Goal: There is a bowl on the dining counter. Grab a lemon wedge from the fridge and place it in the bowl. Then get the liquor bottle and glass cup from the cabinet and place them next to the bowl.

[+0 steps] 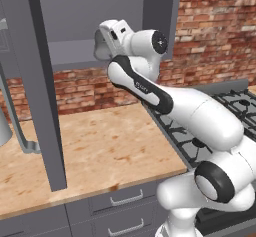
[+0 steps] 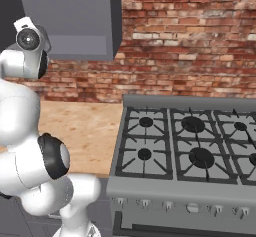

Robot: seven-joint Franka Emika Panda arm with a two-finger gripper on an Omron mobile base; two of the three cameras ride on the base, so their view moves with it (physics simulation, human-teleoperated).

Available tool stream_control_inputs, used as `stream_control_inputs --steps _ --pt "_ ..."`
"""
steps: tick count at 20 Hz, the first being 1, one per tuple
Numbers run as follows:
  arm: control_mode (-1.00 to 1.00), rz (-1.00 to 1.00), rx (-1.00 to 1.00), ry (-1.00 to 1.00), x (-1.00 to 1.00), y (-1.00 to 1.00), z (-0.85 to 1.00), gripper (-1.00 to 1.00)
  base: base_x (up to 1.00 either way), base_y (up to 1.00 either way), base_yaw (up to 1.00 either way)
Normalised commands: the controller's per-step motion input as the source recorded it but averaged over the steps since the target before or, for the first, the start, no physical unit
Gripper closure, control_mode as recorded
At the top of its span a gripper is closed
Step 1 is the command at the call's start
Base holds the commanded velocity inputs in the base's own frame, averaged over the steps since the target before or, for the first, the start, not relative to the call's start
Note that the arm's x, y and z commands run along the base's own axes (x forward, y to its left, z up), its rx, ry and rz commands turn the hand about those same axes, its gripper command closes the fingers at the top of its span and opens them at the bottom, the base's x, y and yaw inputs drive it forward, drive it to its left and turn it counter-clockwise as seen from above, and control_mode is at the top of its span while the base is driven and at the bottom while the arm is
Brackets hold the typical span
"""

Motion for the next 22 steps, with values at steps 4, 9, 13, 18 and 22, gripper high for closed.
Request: stream_control_inputs --steps 4,9,13,18,22 --pt "-1.0 0.0 0.0 0.0 -0.07 0.0 0.0 1.0 0.0 0.0 0.0" --pt "-1.0 -0.01 0.03 -0.19 -0.72 -0.12 0.0 1.0 0.0 0.0 0.0" --pt "-1.0 -0.02 0.08 -0.15 -0.75 -0.22 -0.01 1.0 0.0 0.0 0.0" --pt "-1.0 -0.05 0.06 -0.08 -0.58 -0.13 -0.01 1.0 0.0 0.0 0.0" --pt "-1.0 -0.05 0.03 -0.02 -0.48 -0.1 -0.09 1.0 0.0 0.0 0.0"
